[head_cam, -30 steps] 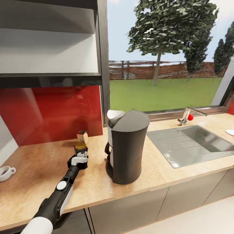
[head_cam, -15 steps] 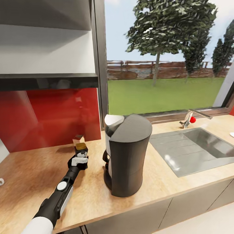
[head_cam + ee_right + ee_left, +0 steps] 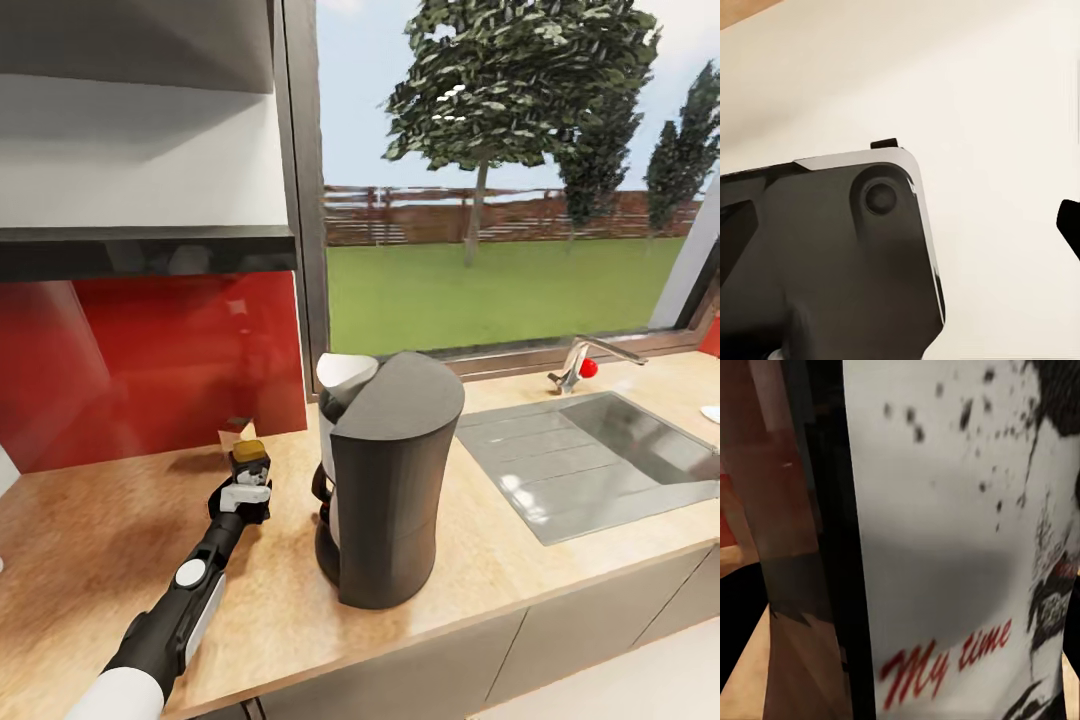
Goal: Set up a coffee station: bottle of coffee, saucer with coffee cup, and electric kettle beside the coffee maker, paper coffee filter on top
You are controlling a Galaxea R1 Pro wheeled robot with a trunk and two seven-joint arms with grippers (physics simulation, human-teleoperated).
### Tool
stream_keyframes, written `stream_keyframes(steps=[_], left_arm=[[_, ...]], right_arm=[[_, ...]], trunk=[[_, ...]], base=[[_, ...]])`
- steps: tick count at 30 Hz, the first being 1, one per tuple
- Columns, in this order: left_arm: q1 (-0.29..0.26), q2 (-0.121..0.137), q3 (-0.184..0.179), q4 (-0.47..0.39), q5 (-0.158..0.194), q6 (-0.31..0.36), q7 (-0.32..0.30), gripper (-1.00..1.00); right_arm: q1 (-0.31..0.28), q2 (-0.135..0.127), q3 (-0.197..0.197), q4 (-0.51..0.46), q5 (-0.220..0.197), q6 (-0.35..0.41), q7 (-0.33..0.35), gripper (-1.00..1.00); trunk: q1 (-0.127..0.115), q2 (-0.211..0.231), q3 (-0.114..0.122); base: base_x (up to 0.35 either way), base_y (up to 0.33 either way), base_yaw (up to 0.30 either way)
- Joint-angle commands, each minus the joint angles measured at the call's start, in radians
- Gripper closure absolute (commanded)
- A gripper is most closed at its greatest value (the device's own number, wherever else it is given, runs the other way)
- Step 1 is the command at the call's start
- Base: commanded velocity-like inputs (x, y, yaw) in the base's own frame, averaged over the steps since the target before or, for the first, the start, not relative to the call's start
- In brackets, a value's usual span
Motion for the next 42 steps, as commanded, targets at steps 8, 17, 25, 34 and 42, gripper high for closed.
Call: stream_keyframes(steps=[8,17,25,34,42], left_arm=[[-0.001,-0.001,-0.003,0.022,-0.008,-0.003,-0.002,1.0],[-0.001,-0.01,-0.003,0.022,-0.009,-0.005,-0.003,1.0],[0.006,-0.012,-0.004,0.022,-0.01,-0.031,-0.007,1.0],[0.008,-0.014,-0.021,0.022,-0.01,-0.032,-0.007,1.0],[0.008,-0.015,-0.053,0.022,-0.01,-0.032,-0.004,-1.0]], right_arm=[[-0.001,0.0,-0.001,0.001,-0.01,-0.004,0.001,-1.0],[-0.001,0.001,-0.001,0.001,-0.01,-0.004,0.001,-1.0],[-0.001,0.002,-0.001,0.001,-0.01,-0.003,0.001,-1.0],[-0.001,0.002,-0.001,0.001,-0.01,-0.003,0.001,-1.0],[-0.001,0.002,-0.001,0.001,-0.01,-0.003,0.001,-1.0]], trunk=[[0.001,-0.002,-0.002],[0.001,-0.002,-0.002],[0.001,-0.002,-0.002],[0.001,-0.002,-0.002],[0.001,-0.002,-0.002]], base=[[0.049,0.0,-0.059],[0.057,0.0,-0.001],[0.0,0.0,-0.046],[0.0,0.0,-0.078],[0.0,0.0,0.0]])
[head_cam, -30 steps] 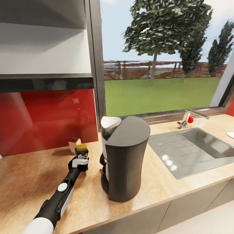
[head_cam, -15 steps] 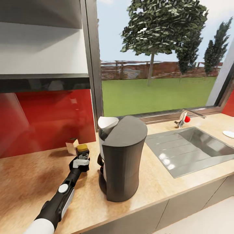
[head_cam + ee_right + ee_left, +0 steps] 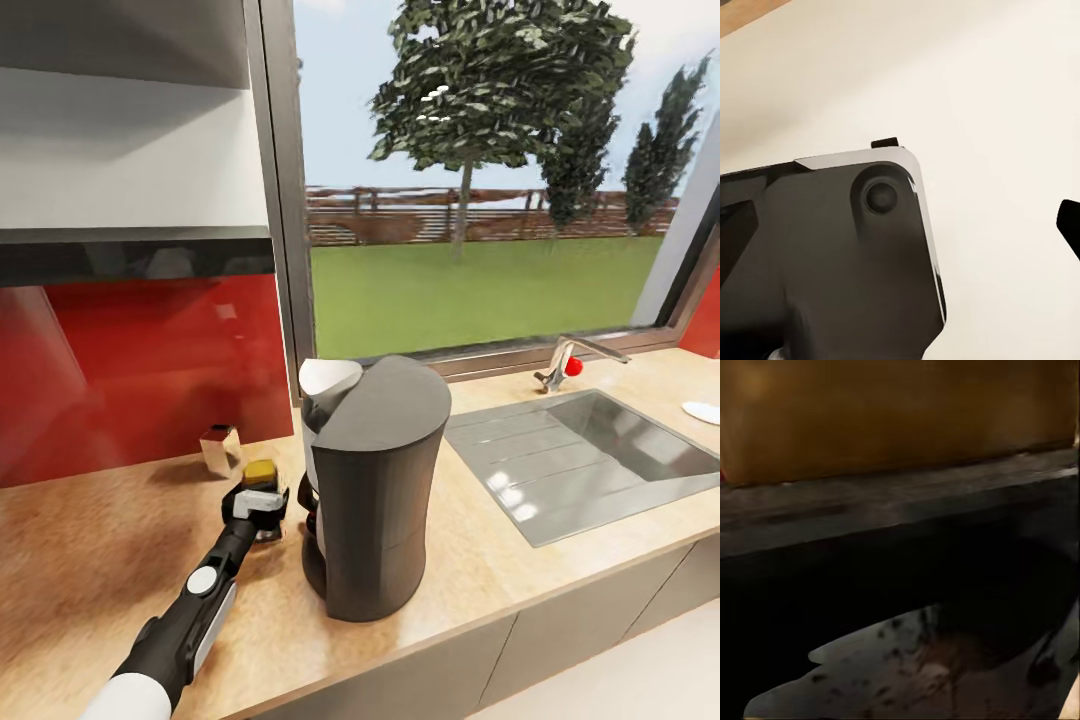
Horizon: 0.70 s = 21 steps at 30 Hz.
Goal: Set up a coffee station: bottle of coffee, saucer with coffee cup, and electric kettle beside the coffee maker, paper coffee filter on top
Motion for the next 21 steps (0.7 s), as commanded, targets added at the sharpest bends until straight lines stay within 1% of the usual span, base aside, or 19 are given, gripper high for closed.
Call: stream_keyframes(steps=[1,21], left_arm=[[-0.001,0.0,0.002,0.0,-0.007,-0.004,-0.002,-1.0],[0.0,0.001,0.002,-0.002,-0.007,-0.006,-0.002,-1.0]], right_arm=[[-0.001,0.0,-0.001,0.001,-0.01,-0.004,0.002,-1.0],[-0.001,0.0,-0.001,0.001,-0.01,-0.004,0.002,-1.0]], trunk=[[0.001,-0.002,-0.002],[0.001,-0.002,-0.002]], base=[[0.0,0.0,0.0],[-0.001,0.0,0.0]])
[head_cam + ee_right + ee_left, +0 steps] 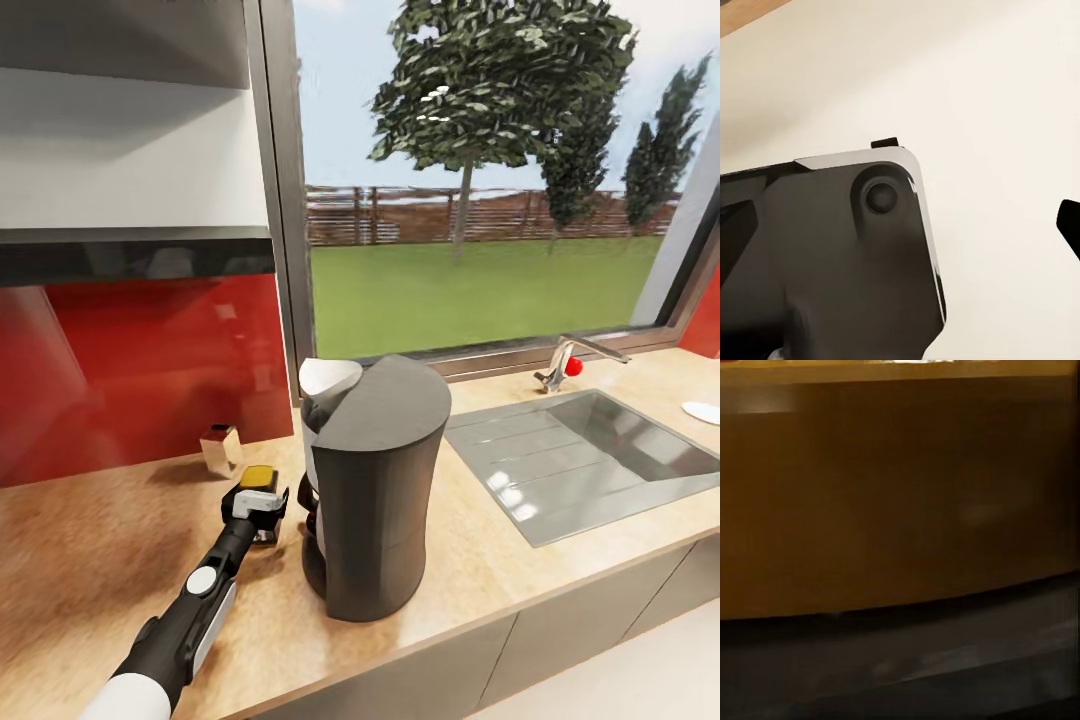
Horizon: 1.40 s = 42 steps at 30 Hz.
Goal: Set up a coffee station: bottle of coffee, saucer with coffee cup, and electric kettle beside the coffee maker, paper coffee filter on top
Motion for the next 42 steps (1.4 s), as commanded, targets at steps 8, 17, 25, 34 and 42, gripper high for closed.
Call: stream_keyframes(steps=[8,17,25,34,42], left_arm=[[0.0,0.0,0.001,-0.001,-0.007,-0.003,-0.003,-1.0],[0.0,0.0,0.0,-0.002,-0.007,-0.003,-0.003,-1.0],[0.0,0.0,0.0,-0.002,-0.007,-0.003,-0.003,-1.0],[0.0,0.0,0.0,-0.002,-0.007,-0.003,-0.002,-1.0],[0.0,0.0,0.001,-0.002,-0.008,-0.003,-0.001,-1.0]], right_arm=[[-0.001,0.0,-0.001,0.001,-0.01,-0.004,0.002,-1.0],[-0.001,0.0,-0.001,0.001,-0.01,-0.004,0.002,-1.0],[-0.001,0.0,-0.001,0.001,-0.01,-0.004,0.002,-1.0],[-0.001,0.001,-0.001,0.001,-0.01,-0.005,0.002,-1.0],[-0.001,0.001,-0.001,0.001,-0.01,-0.004,0.002,-1.0]], trunk=[[0.001,-0.002,-0.002],[0.001,-0.002,-0.002],[0.001,-0.002,-0.002],[0.001,-0.002,-0.002],[0.001,-0.002,-0.002]], base=[[-0.214,0.0,0.0],[-0.039,0.0,0.0],[-0.001,0.0,0.0],[-0.105,0.0,0.0],[-0.323,0.0,0.0]])
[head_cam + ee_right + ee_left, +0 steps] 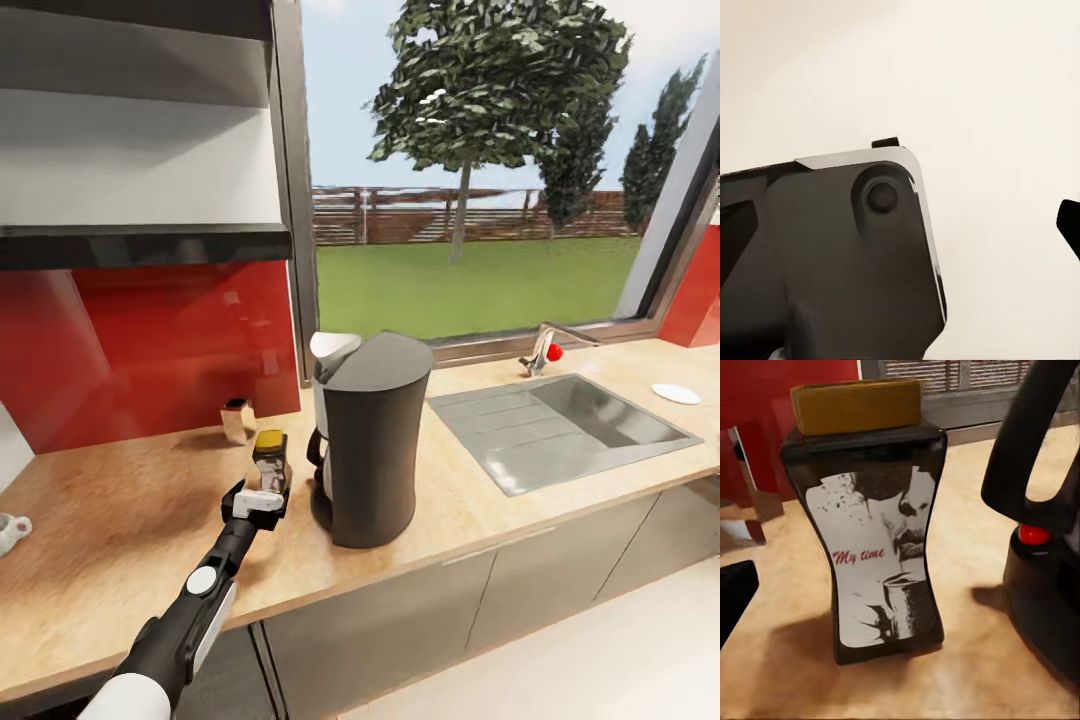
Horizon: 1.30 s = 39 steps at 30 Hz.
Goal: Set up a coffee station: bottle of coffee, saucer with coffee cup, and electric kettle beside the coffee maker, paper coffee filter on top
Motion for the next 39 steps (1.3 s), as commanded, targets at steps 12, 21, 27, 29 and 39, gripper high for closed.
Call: stream_keyframes(steps=[12,21,27,29,39], left_arm=[[0.0,0.0,0.001,-0.01,-0.006,-0.007,-0.002,-1.0],[0.024,0.002,-0.111,-0.033,-0.007,-0.065,-0.069,-1.0],[0.068,0.003,-0.132,-0.098,-0.007,-0.066,-0.076,-1.0],[0.075,0.003,-0.144,-0.109,-0.007,-0.066,-0.077,-1.0],[0.093,0.0,-0.213,-0.112,-0.001,-0.061,-0.075,-1.0]], right_arm=[[-0.001,0.001,-0.001,0.001,-0.01,-0.004,0.002,-1.0],[-0.001,0.002,-0.001,0.001,-0.01,-0.006,0.002,-1.0],[-0.001,0.002,-0.001,0.001,-0.01,-0.007,0.002,-1.0],[-0.001,0.002,-0.001,0.001,-0.01,-0.007,0.002,-1.0],[-0.001,0.002,-0.001,0.001,-0.01,-0.007,0.002,-1.0]], trunk=[[0.0,-0.002,-0.002],[0.0,-0.002,-0.002],[0.0,-0.002,-0.002],[0.0,-0.002,-0.002],[0.0,-0.002,-0.002]], base=[[-0.335,-0.039,0.0],[-0.335,-0.003,0.0],[-0.337,0.0,-0.108],[-0.338,0.0,-0.229],[-0.184,0.0,-0.257]])
